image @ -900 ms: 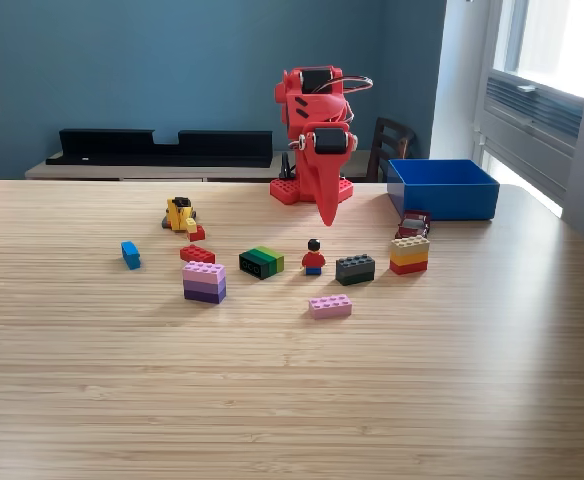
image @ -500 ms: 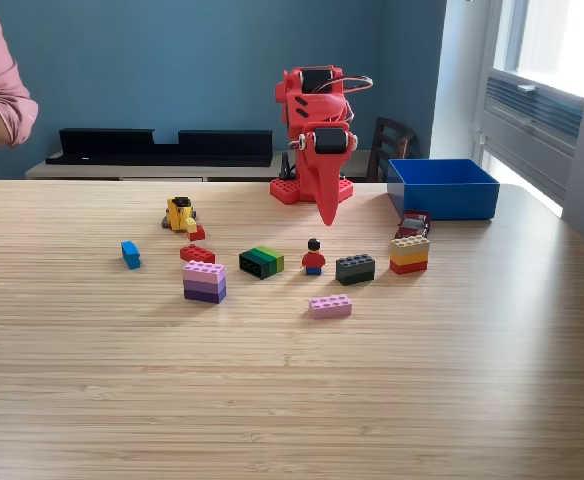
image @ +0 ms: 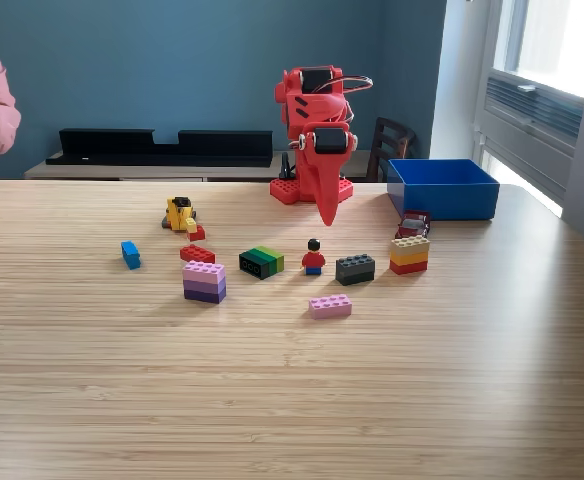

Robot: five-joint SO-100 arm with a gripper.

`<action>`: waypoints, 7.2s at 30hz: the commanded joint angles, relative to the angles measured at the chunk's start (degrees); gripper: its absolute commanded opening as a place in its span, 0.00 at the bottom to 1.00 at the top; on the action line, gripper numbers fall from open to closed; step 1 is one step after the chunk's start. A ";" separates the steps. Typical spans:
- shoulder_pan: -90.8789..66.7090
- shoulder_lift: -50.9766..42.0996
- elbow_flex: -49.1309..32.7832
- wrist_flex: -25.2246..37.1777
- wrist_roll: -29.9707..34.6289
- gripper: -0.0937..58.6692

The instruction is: Grasp a lego block and put it in the bin.

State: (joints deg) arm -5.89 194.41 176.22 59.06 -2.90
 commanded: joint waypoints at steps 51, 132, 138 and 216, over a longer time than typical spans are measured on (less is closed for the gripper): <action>-0.26 0.97 0.35 -1.49 -0.09 0.00; 62.14 -79.19 -63.02 19.16 33.93 0.69; 63.81 -79.28 -60.38 16.61 33.93 0.68; 55.11 -100.28 -89.56 38.76 27.77 0.00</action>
State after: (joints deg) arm 50.71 92.29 96.68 93.60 25.14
